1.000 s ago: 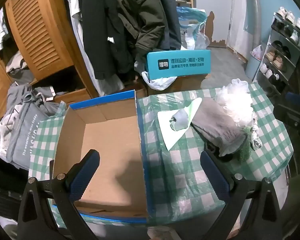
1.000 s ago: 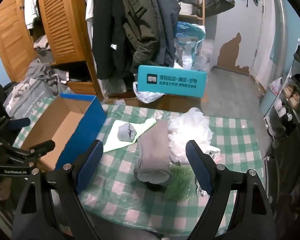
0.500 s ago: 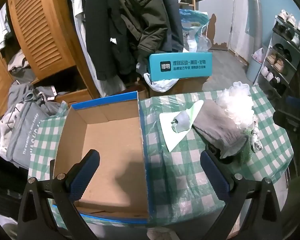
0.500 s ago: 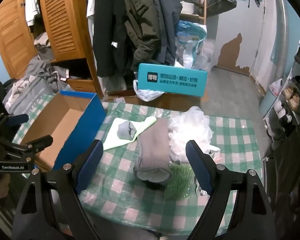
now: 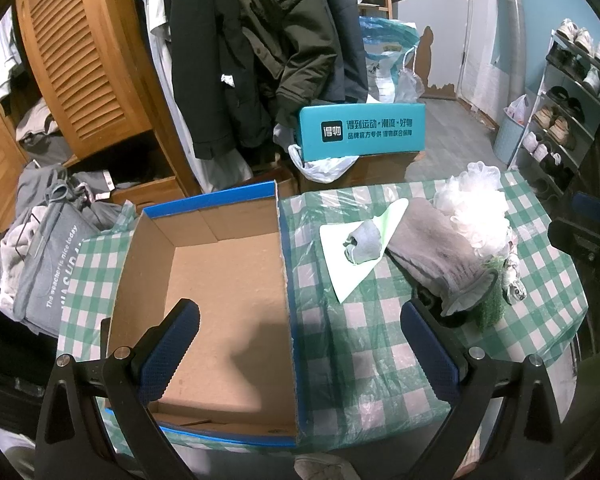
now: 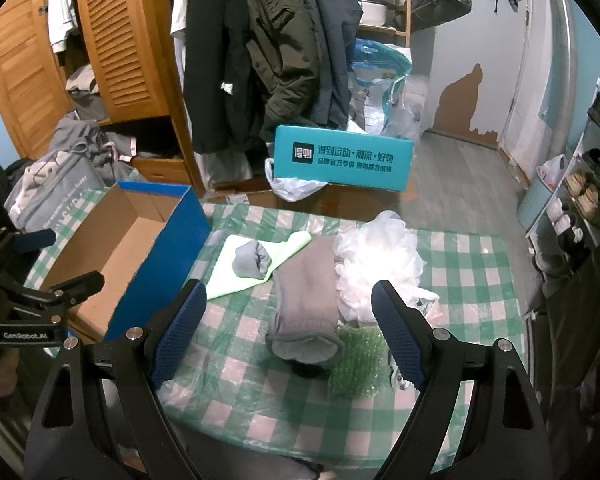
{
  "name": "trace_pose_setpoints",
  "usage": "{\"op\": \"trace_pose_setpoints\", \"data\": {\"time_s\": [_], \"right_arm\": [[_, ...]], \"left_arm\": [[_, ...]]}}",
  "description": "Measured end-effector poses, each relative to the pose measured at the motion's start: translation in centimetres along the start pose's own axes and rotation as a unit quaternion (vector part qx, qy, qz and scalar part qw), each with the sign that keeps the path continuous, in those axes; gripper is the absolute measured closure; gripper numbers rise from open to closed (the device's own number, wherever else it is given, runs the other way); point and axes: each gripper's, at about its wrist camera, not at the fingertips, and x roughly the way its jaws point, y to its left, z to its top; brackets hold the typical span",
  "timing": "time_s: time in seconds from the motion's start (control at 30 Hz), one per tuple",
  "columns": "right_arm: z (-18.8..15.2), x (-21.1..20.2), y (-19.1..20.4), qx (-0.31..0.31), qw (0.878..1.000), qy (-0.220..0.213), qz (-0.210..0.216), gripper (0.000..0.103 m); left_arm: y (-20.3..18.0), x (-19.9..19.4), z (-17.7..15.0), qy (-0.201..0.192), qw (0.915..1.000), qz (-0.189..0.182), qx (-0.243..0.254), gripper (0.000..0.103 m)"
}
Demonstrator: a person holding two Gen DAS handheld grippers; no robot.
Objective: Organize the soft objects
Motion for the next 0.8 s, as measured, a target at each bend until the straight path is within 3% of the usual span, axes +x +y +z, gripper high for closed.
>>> {"op": "trace_pose_setpoints", "data": {"time_s": [0.8], "right_arm": [[0.01,-0.04,-0.12,0.002,1.0,0.002,-0.001,0.019]], "left_arm": [[0.01,0.08,-0.13,0.002,1.0,-0.001,-0.001,0.001]]}}
